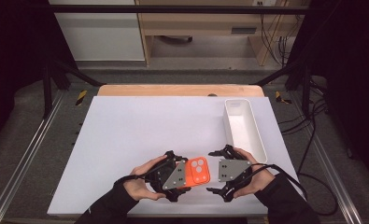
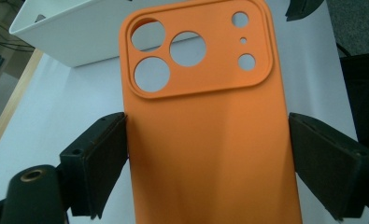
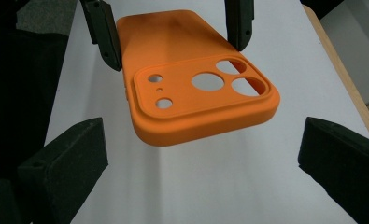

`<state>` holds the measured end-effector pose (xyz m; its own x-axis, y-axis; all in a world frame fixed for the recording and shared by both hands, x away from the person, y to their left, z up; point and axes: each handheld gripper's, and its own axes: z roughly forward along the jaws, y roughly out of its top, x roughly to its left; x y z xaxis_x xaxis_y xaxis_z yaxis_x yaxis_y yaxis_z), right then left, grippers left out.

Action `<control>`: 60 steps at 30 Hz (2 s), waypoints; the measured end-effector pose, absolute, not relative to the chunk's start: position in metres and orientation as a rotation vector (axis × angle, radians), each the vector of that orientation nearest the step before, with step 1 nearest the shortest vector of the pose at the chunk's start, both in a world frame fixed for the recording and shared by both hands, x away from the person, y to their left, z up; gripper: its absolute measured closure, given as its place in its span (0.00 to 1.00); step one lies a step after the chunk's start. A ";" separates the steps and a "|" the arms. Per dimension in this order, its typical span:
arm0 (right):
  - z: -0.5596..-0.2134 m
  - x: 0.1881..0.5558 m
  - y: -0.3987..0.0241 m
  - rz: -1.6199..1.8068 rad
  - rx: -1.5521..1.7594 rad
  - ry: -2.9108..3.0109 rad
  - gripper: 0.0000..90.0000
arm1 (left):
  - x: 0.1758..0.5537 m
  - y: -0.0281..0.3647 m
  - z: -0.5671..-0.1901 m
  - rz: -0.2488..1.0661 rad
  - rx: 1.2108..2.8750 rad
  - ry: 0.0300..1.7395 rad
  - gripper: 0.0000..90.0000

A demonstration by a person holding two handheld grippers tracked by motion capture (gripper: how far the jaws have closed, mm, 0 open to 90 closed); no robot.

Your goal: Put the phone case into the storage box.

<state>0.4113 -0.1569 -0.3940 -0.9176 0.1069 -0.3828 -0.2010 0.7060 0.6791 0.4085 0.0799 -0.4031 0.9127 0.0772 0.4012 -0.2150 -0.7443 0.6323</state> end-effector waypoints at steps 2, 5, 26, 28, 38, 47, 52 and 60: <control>-0.395 0.411 -0.156 1.073 -0.085 2.523 0.02 | 0.408 0.078 -0.403 0.533 2.349 -0.107 0.15; -0.396 0.411 -0.155 1.076 -0.087 2.529 0.02 | 0.407 0.076 -0.402 0.536 2.349 -0.122 0.15; -0.401 0.416 -0.151 1.123 -0.114 2.561 0.04 | 0.405 0.067 -0.402 0.508 2.335 -0.167 0.15; -0.402 0.417 -0.150 1.128 -0.118 2.565 0.05 | 0.405 0.067 -0.403 0.505 2.333 -0.168 0.15; -0.404 0.420 -0.149 1.177 -0.157 2.584 0.09 | 0.404 0.065 -0.405 0.484 2.331 -0.182 0.15; -0.407 0.420 -0.147 1.195 -0.192 2.608 0.13 | 0.404 0.065 -0.405 0.472 2.344 -0.207 0.15; -0.407 0.420 -0.147 1.210 -0.210 2.606 0.16 | 0.405 0.066 -0.405 0.467 2.342 -0.207 0.15; -0.406 0.420 -0.147 1.213 -0.204 2.615 0.17 | 0.406 0.066 -0.405 0.453 2.342 -0.211 0.15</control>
